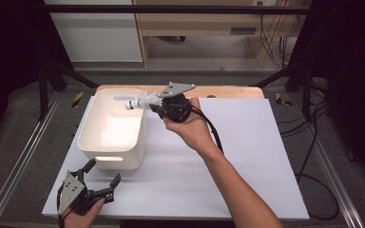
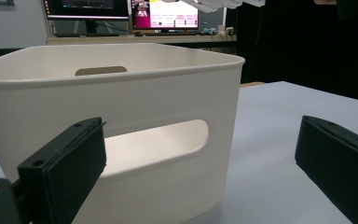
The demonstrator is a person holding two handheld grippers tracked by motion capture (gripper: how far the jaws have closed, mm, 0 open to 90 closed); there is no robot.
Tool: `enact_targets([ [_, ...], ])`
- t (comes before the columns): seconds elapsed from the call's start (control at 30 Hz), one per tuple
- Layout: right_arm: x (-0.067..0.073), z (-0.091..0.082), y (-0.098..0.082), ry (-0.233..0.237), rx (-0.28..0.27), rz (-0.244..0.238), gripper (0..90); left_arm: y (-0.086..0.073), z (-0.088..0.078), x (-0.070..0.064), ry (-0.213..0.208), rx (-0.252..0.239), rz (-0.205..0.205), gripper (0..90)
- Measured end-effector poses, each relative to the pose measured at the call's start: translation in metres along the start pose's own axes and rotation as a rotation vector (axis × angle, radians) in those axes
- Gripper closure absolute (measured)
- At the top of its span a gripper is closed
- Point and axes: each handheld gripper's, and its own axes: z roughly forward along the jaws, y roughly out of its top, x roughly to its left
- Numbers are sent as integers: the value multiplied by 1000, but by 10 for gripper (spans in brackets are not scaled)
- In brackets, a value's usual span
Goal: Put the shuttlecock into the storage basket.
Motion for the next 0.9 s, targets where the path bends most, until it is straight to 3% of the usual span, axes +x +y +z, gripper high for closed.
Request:
enact_targets([
  [0.3, -5, 4, 7, -1, 4, 1, 895, 0, 0, -1, -5, 0, 4, 18],
  [0.9, -2, 21, 11, 16, 17, -3, 895, 0, -1, -1, -3, -8, 5, 23],
])
